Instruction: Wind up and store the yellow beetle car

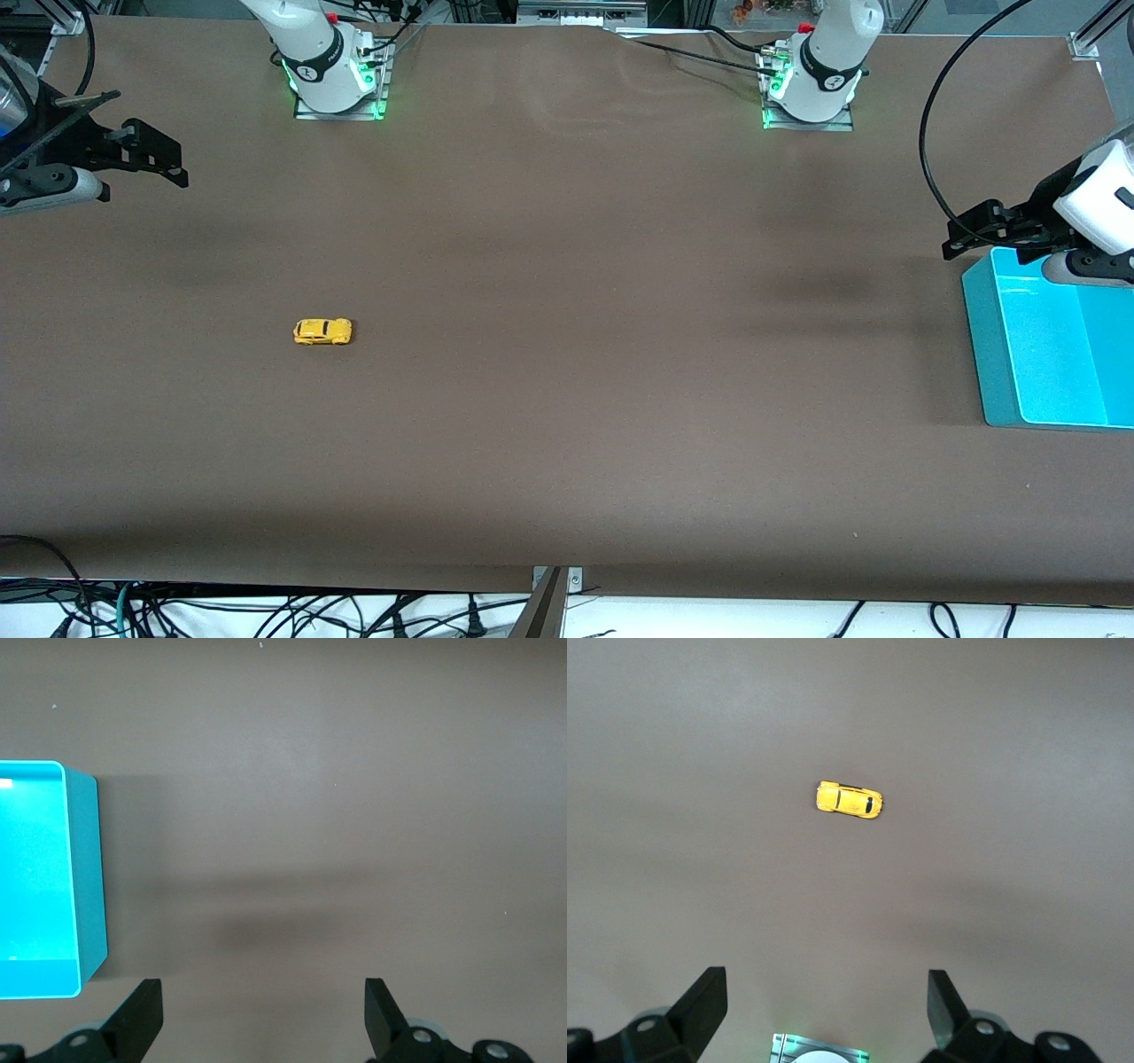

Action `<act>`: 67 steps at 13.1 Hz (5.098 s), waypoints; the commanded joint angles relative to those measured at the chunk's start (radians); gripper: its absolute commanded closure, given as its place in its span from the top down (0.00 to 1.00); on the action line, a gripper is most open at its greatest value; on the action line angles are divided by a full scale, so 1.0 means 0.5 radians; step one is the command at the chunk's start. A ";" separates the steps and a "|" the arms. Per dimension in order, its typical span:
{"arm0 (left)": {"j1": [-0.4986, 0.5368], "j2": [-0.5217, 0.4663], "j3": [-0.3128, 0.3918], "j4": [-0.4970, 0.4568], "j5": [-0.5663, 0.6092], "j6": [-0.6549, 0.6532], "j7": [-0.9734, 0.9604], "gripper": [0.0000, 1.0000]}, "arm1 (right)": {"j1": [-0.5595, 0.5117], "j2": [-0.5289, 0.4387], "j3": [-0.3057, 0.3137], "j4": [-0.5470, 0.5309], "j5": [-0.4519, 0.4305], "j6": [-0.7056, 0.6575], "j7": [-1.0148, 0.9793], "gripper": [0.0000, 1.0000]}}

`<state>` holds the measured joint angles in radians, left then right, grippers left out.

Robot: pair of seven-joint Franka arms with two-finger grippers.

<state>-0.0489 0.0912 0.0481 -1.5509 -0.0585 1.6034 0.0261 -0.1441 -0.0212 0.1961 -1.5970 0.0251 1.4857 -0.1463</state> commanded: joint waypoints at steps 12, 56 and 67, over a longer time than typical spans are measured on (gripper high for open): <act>-0.010 0.005 0.002 0.018 -0.006 0.005 -0.009 1.00 | -0.022 0.143 0.065 -0.174 0.020 0.218 -0.347 1.00; -0.010 0.005 0.002 0.022 -0.009 0.005 -0.009 1.00 | -0.086 0.948 0.117 -1.169 -0.283 2.391 -2.159 0.33; -0.013 0.005 0.002 0.022 -0.009 0.005 -0.009 1.00 | -0.178 0.944 0.117 -1.215 -0.287 2.397 -2.425 0.33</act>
<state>-0.0514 0.0914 0.0481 -1.5504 -0.0585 1.6045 0.0261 -0.1935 0.4502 0.2419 -2.1730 -0.1037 2.6618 -1.3155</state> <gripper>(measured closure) 0.000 0.546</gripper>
